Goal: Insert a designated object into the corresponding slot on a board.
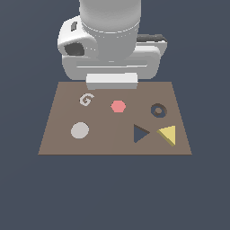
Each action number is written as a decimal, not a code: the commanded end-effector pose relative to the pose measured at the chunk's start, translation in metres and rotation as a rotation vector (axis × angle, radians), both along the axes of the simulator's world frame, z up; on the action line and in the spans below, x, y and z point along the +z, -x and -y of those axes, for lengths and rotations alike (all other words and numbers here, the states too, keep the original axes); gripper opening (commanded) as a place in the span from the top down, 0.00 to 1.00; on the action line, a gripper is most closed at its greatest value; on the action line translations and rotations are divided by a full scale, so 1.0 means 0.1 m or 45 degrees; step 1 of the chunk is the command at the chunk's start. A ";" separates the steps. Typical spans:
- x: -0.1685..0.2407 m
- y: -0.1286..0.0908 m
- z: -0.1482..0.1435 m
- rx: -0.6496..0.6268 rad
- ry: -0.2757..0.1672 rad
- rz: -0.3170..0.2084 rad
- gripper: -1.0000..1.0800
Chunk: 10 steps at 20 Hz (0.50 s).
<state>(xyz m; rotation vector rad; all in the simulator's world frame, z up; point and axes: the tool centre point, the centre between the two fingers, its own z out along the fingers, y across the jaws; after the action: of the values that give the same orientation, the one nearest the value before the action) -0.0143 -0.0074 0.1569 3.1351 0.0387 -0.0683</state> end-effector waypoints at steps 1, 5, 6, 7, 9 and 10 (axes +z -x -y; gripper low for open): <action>0.00 0.00 0.00 0.000 0.000 0.000 0.04; -0.02 -0.03 -0.03 0.016 -0.001 0.001 0.04; -0.03 -0.05 -0.04 0.026 -0.001 0.002 0.04; -0.05 -0.07 -0.06 0.037 -0.002 0.002 0.04; -0.09 -0.11 -0.12 0.066 -0.003 0.004 0.04; -0.11 -0.14 -0.15 0.083 -0.004 0.005 0.04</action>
<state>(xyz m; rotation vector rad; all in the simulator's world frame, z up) -0.0035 0.0028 0.1491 3.1344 0.1121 -0.0628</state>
